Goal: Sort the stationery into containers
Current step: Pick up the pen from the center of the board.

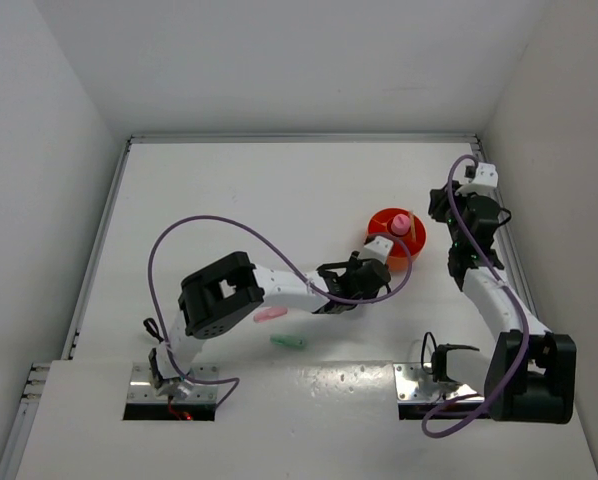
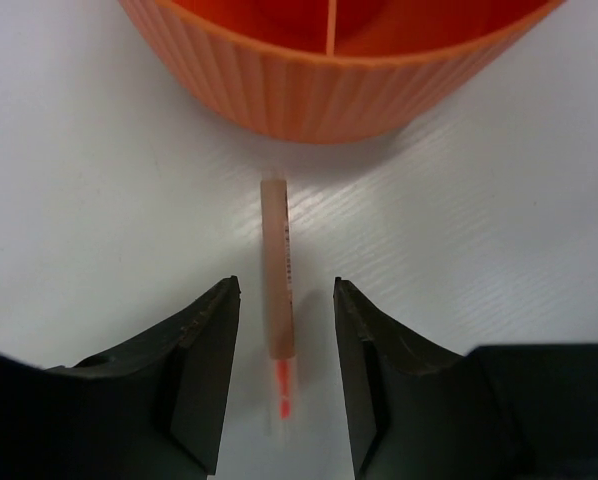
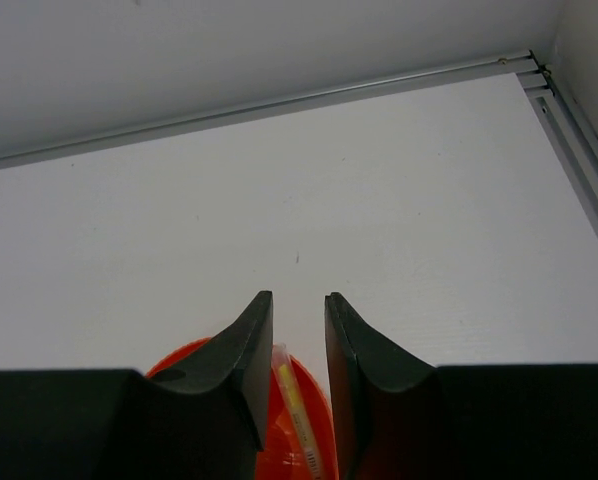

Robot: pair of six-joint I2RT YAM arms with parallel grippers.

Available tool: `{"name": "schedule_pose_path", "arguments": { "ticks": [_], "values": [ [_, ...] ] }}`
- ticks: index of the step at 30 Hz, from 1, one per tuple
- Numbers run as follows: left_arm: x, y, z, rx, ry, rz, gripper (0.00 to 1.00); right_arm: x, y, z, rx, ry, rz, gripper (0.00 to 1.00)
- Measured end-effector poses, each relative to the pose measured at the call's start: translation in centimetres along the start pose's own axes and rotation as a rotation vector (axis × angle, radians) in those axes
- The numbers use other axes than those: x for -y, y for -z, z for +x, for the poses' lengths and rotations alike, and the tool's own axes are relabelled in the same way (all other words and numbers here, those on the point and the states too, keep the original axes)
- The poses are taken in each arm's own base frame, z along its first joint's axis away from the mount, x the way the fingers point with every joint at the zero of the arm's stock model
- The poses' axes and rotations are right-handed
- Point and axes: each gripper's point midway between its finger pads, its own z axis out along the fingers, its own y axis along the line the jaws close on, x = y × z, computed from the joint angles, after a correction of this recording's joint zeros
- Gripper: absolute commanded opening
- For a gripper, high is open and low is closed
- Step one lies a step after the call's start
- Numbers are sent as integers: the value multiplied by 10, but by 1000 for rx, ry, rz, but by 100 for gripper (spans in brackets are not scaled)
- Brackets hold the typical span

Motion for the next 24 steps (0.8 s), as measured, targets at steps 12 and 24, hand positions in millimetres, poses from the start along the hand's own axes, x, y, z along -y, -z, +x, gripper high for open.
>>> {"name": "schedule_pose_path", "arguments": {
  "ticks": [12, 24],
  "values": [
    [-10, -27, 2, 7, 8, -37, 43, 7, 6, -15, 38, -45, 3, 27],
    [-11, -31, 1, 3, 9, -40, 19, 13, 7, -16, 38, -78, 5, 27]
  ]
}}
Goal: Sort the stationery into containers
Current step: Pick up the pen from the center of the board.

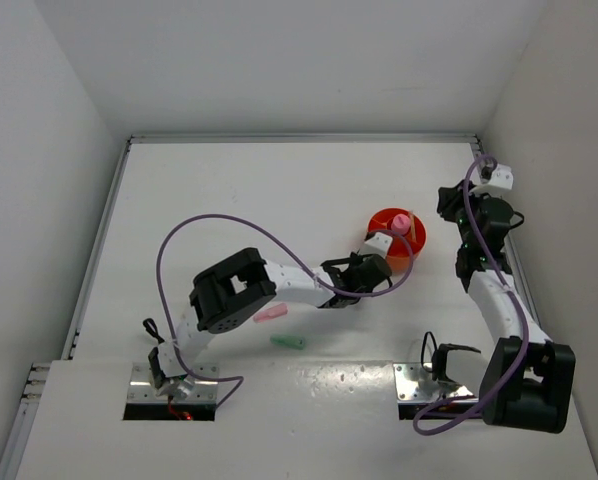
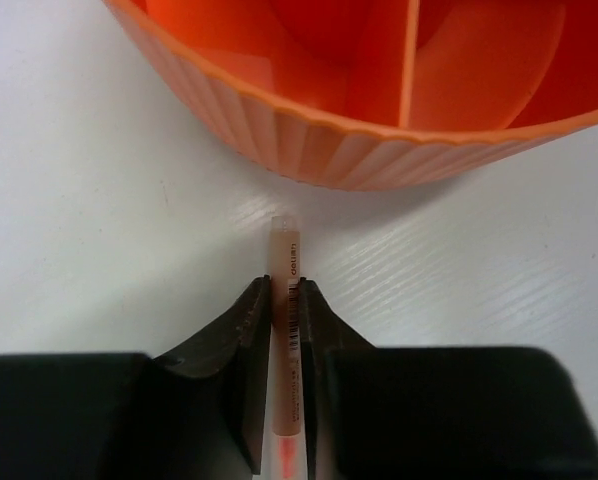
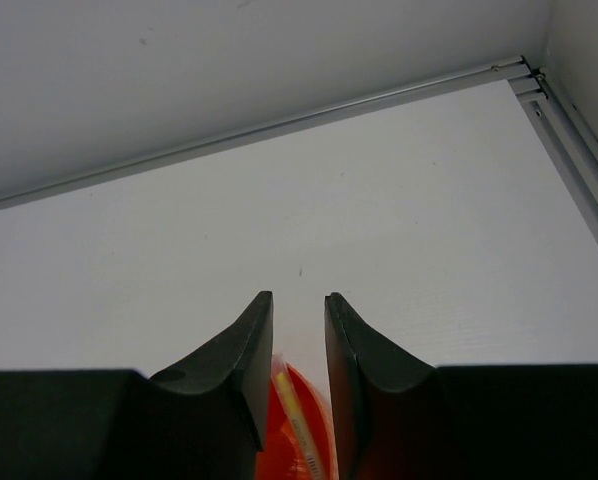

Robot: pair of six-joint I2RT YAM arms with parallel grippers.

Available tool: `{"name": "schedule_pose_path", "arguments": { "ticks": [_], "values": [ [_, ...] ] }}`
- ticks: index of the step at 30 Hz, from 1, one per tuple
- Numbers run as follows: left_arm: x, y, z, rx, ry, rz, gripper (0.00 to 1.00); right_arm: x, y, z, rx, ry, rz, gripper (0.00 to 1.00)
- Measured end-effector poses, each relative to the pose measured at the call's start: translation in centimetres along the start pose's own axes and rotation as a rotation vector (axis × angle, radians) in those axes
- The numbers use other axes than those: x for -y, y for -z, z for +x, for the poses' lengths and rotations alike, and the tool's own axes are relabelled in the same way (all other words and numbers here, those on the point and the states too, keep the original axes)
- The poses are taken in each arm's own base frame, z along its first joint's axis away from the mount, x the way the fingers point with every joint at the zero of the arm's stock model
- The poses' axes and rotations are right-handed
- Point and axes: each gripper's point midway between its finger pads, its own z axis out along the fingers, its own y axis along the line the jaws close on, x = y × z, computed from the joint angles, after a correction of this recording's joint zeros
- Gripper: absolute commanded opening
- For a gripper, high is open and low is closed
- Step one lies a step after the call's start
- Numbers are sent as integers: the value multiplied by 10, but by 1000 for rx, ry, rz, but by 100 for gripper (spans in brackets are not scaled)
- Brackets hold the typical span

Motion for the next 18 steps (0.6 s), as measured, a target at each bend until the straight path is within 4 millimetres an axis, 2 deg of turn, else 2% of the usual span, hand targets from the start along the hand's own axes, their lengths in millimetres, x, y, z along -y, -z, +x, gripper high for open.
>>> {"name": "schedule_pose_path", "arguments": {
  "ticks": [6, 9, 10, 11, 12, 13, 14, 16, 18],
  "values": [
    [-11, 13, 6, -33, -22, -13, 2, 0, 1, 0, -5, -14, -11, 27],
    [-16, 33, 3, -49, -33, -10, 0, -1, 2, 1, -13, -25, -23, 54],
    [-16, 42, -4, -43, -31, -4, 0, -2, 3, 3, -22, -27, -32, 69],
    [-15, 52, -15, -27, -23, 7, 0, -3, 4, 6, -38, -30, -41, 69],
    [-9, 65, -31, 3, -7, 30, 0, -4, 5, 10, -56, -27, -54, 64],
    [-5, 76, -45, 30, 7, 52, 0, -6, 6, 13, -75, -22, -66, 11],
    [0, 90, -62, 63, 24, 78, 0, -8, 7, 15, -97, -22, -79, 0],
    [9, 117, -96, 134, 55, 128, 0, -13, 8, 10, -126, -16, -103, 0],
    [17, 137, -131, 215, 88, 172, 0, -13, 10, -3, -118, 0, -99, 0]
  ]
}}
